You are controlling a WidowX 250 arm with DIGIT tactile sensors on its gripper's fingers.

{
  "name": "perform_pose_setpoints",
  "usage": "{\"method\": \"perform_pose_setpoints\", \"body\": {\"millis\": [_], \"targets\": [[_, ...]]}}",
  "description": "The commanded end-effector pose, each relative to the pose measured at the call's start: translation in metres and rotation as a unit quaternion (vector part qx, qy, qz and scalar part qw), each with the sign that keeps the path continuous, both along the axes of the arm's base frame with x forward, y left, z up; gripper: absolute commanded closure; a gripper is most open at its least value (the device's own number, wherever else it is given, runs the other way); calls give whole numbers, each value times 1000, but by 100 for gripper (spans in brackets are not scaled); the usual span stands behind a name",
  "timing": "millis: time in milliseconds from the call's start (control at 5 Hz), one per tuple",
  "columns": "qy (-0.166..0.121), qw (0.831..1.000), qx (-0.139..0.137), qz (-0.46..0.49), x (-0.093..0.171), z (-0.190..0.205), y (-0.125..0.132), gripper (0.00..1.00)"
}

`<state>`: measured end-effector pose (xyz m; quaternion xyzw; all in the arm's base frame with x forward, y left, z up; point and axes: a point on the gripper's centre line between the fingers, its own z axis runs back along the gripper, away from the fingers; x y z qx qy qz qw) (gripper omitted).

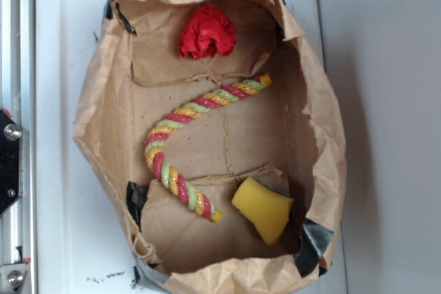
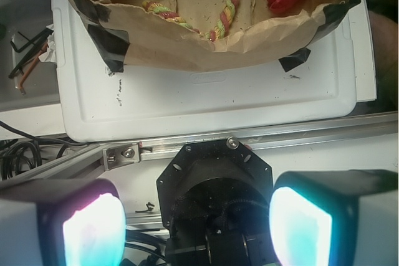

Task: Grab the multicolored rope.

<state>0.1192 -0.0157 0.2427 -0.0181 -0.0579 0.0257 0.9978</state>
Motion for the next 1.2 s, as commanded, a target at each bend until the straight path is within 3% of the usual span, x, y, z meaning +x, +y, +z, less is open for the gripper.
{"method": "perform_pose_setpoints", "body": {"millis": [0,200,400,600,800,1000], "targets": [[0,1000,0,0,0,0,0,0],[0,1000,26,11,50,-14,-1,0],[-2,999,33,11,100,-23,4,0],[-23,999,35,30,146,-38,18,0],[-42,997,18,59,168,-59,25,0],[-49,995,-1,86,173,-76,28,0]]}}
